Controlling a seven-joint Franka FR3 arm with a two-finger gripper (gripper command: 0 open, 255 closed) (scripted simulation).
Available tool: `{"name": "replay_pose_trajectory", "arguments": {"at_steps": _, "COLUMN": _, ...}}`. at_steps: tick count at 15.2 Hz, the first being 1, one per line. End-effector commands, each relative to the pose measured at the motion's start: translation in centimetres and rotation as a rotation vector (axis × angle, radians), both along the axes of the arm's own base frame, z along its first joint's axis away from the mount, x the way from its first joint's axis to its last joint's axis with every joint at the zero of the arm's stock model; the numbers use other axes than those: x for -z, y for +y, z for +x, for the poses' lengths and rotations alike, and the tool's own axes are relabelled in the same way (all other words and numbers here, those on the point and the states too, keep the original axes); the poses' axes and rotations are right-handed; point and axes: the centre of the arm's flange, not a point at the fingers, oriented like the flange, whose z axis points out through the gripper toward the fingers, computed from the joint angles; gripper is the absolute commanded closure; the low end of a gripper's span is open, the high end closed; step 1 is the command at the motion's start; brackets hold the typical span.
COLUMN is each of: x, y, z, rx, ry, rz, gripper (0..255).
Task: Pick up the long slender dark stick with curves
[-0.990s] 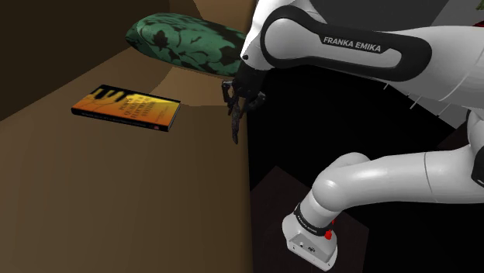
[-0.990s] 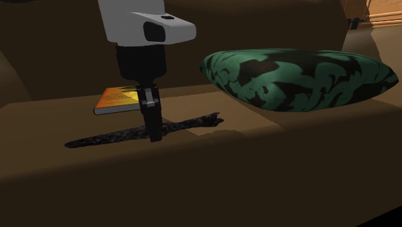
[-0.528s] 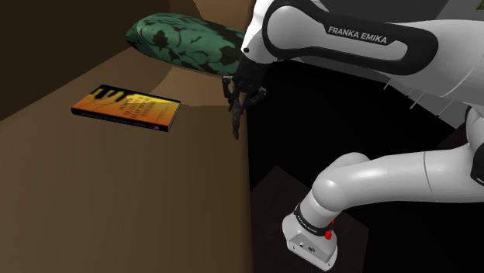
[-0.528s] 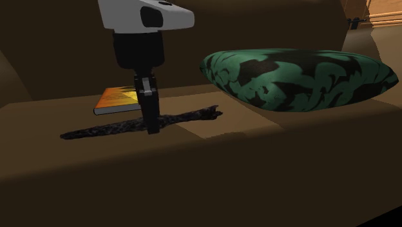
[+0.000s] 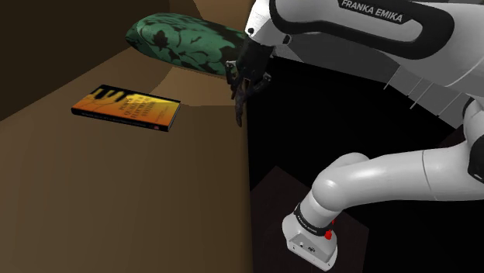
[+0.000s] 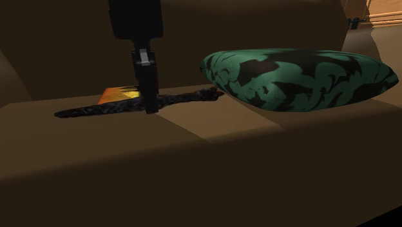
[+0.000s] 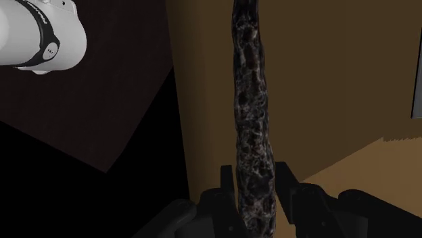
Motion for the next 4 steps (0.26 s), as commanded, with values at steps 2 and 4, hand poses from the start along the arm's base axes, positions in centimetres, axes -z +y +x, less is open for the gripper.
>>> {"name": "replay_pose_trajectory", "arguments": {"at_steps": 2, "x": -1.64, "y": 0.03, "z": -0.04, "rx": 0.0, "ry": 0.0, "rz": 0.0, "gripper": 255}}
{"name": "replay_pose_trajectory", "arguments": {"at_steps": 4, "x": -1.72, "y": 0.03, "z": -0.04, "rx": 0.0, "ry": 0.0, "rz": 0.0, "gripper": 255}}
